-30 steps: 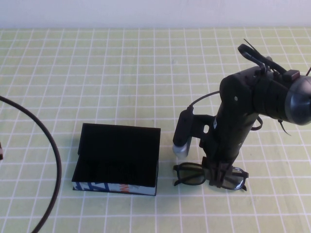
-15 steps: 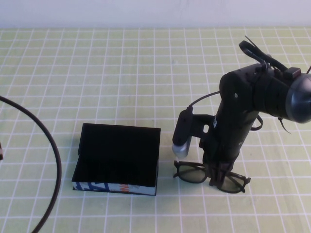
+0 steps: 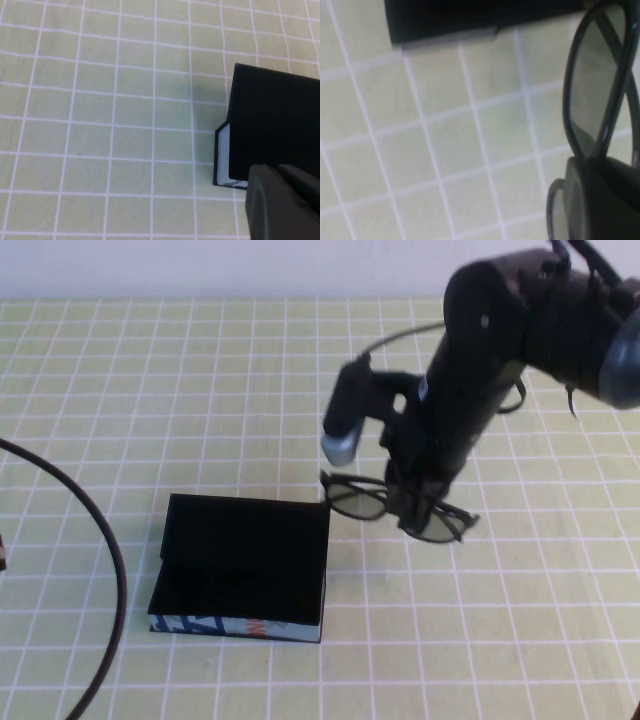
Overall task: Return glasses to glasses case
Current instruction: Place the glasses in the glasses case
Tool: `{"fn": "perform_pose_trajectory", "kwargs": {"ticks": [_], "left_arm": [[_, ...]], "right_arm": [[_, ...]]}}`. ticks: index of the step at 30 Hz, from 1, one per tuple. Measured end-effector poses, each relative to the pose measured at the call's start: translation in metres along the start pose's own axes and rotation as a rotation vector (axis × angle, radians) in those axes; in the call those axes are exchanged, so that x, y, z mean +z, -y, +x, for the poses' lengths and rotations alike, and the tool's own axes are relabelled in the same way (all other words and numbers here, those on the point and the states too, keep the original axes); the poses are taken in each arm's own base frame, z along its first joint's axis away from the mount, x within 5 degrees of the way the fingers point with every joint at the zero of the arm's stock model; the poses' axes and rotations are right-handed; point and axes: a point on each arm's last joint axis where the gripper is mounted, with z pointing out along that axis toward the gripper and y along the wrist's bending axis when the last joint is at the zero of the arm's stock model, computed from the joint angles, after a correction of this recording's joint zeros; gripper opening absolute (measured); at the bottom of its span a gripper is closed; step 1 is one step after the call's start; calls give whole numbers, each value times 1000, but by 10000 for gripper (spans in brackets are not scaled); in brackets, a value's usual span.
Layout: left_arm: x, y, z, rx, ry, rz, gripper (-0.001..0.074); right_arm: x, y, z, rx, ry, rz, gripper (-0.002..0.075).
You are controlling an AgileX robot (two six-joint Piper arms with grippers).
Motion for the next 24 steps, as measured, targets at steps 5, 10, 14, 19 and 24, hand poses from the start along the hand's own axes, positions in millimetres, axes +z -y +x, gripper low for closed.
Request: {"fn": "perform_pose_trajectory", "kwargs": {"ticks": [5, 10, 14, 19, 24], "left_arm": [[0, 0, 0, 0, 0, 0, -3], [0, 0, 0, 2, 4, 1, -3], [0, 0, -1, 2, 6, 1, -3], [0, 0, -1, 2, 6, 1, -3], [0, 0, -1, 5, 6, 1, -3]], "right_arm": [[-29, -12, -32, -46, 141, 4, 1], [-27, -38, -64, -131, 205, -45, 1], [-3, -50, -83, -167, 189, -96, 1], [35, -55, -92, -174, 136, -154, 1], [59, -54, -92, -165, 101, -186, 1]]}}
